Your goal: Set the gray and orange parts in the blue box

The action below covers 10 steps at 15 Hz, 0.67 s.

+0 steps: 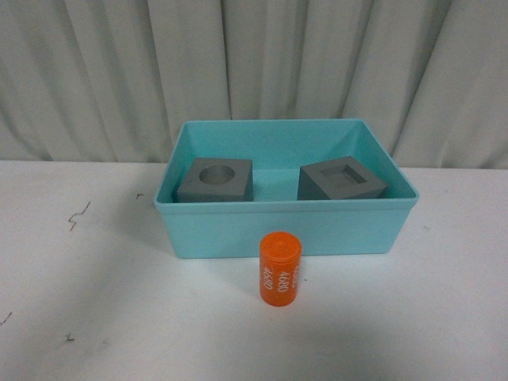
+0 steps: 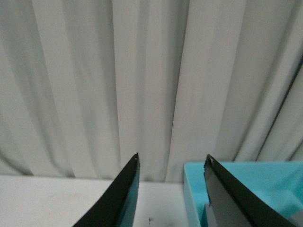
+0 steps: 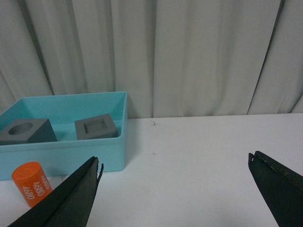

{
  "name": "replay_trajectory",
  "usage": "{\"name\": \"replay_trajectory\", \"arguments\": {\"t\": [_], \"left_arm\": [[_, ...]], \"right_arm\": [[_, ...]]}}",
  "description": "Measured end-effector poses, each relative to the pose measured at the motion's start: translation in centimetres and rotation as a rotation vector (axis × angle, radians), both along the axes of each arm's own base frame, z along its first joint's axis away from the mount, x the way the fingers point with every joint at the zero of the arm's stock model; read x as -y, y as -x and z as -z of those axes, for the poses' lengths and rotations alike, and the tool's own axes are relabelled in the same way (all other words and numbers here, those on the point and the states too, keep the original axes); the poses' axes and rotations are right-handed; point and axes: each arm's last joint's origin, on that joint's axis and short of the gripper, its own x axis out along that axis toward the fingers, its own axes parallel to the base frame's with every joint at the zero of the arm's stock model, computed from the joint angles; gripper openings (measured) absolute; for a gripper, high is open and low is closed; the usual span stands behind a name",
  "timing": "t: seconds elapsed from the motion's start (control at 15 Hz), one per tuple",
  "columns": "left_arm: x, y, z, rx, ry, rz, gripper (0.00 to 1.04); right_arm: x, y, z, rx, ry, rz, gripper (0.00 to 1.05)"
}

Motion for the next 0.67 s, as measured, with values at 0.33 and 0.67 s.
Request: {"name": "replay_trajectory", "arguments": {"t": [0.33,0.67], "left_arm": [[-2.2,5.4,5.2,-0.039,-0.011,0.009,0.02],[-4.0,9.0,7.7,-0.055,-0.014,0.015,0.02]], "right_arm": [[0.0,0.0,0.0,0.000,0.000,0.000,0.98],[0.0,0.0,0.0,0.000,0.000,0.000,0.98]]}}
